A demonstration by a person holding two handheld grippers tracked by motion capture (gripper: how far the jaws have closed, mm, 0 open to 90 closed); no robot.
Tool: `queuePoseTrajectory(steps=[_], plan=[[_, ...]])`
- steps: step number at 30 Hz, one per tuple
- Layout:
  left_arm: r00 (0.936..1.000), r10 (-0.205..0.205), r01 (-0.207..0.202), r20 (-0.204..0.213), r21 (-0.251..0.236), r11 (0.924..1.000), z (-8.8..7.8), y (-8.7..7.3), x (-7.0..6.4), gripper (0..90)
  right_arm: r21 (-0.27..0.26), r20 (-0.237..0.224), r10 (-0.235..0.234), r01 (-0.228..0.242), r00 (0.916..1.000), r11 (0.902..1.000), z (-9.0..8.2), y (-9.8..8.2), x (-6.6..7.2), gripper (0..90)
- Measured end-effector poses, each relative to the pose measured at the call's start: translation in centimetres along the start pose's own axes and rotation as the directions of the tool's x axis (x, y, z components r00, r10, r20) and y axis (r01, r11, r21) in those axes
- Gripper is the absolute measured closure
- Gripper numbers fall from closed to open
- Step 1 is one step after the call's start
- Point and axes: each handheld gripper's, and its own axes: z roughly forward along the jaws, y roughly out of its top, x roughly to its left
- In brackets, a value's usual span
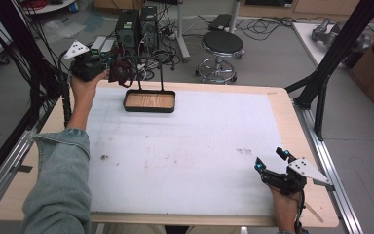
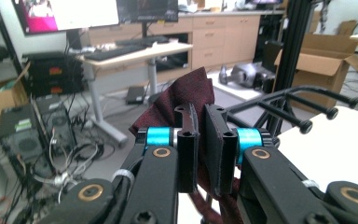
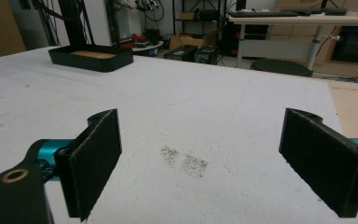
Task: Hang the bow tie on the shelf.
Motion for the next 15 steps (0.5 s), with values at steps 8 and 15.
queuePoseTrajectory(steps=[8, 15], plan=[[0.9990, 0.040, -0.039, 0.020, -0.044, 0.9983, 0.30, -0.35, 0.12, 83.1, 0.003, -0.004, 0.000, 0.000, 1.0000, 1.0000, 0.04, 0.00, 0.03, 11.8], [0.9982, 0.060, -0.060, 0.005, -0.017, 0.9980, 0.19, -0.86, 0.61, 83.0, 0.004, -0.006, -0.005, 0.005, 1.0000, 1.0000, 0.07, -0.01, 0.04, 11.9]])
